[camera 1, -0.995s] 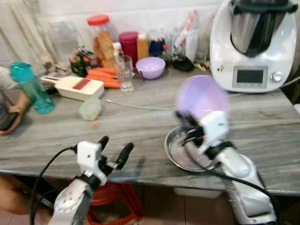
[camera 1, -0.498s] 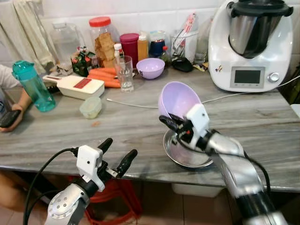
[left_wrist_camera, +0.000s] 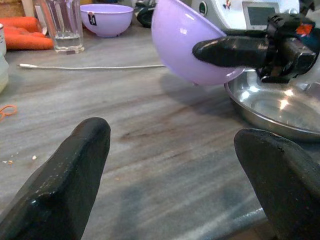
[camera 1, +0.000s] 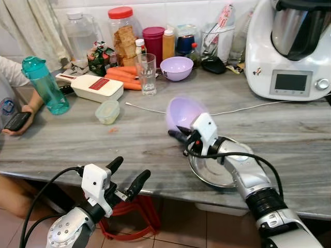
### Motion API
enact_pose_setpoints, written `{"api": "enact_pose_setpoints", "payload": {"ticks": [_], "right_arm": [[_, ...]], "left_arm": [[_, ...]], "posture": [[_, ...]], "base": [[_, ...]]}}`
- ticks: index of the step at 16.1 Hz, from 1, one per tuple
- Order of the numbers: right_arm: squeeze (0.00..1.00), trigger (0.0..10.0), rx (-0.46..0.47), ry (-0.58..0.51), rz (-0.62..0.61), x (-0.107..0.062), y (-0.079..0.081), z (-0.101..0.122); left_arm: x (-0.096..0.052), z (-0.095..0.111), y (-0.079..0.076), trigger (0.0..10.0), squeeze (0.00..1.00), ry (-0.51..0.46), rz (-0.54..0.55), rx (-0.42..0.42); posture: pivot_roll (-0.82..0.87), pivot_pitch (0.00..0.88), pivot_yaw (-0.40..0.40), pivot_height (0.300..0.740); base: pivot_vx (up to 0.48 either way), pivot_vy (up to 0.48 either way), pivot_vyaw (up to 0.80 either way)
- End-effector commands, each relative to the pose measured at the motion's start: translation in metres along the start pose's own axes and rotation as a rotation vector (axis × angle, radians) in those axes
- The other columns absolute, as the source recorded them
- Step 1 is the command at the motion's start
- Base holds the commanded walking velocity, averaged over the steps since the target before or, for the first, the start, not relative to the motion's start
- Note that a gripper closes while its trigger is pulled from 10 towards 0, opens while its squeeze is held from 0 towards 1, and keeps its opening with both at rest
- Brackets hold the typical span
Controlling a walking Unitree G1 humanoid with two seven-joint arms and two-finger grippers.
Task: Setting the table
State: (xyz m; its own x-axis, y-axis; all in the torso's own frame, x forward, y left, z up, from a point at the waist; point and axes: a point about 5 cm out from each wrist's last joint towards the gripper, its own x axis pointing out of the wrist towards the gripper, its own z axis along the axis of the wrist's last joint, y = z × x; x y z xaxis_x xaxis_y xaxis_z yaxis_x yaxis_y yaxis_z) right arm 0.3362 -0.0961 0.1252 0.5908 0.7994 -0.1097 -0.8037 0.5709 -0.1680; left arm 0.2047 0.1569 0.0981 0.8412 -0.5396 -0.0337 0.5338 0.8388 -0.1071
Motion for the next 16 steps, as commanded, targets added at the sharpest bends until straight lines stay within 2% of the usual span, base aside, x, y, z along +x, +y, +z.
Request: {"api": "enact_pose_setpoints", "payload": {"ticks": [1, 9, 12, 13, 14, 16], "right_arm": [[0.96, 10.0, -0.031, -0.007, 0.029, 0.005, 0.001, 0.004], [0.95, 10.0, -0.052, -0.006, -0.005, 0.002, -0.003, -0.005], [0.96, 10.0, -0.073, -0.026, -0.032, 0.003, -0.004, -0.001], [1.0, 10.0, -0.082, -0.041, -0.035, 0.004, -0.004, 0.002], [1.0, 10.0, -0.089, -0.054, -0.04, 0.004, -0.004, 0.005], [1.0, 10.0, -0.106, -0.104, -0.049, 0.004, -0.004, 0.017]], "left_arm": [[-0.002, 0.004, 0.002, 10.0, 0.0, 0.002, 0.002, 0.011], [0.004, 0.006, 0.003, 10.0, 0.0, 0.011, -0.004, 0.006], [0.006, 0.006, 0.003, 10.0, 0.0, 0.01, -0.003, 0.001], [0.007, 0.006, 0.004, 10.0, 0.0, 0.008, -0.004, -0.001], [0.008, 0.006, 0.004, 10.0, 0.0, 0.007, -0.005, -0.003], [0.01, 0.005, 0.005, 10.0, 0.0, 0.005, -0.007, -0.003]], "posture": [[0.05, 0.06, 0.108, 0.74], [0.04, 0.052, 0.117, 0.74], [0.04, 0.047, 0.116, 0.74], [0.04, 0.046, 0.116, 0.74], [0.04, 0.044, 0.113, 0.74], [0.03, 0.034, 0.109, 0.74]], "base": [[0.0, 0.0, 0.0], [0.0, 0.0, 0.0], [0.0, 0.0, 0.0], [0.0, 0.0, 0.0], [0.0, 0.0, 0.0], [0.0, 0.0, 0.0]]}}
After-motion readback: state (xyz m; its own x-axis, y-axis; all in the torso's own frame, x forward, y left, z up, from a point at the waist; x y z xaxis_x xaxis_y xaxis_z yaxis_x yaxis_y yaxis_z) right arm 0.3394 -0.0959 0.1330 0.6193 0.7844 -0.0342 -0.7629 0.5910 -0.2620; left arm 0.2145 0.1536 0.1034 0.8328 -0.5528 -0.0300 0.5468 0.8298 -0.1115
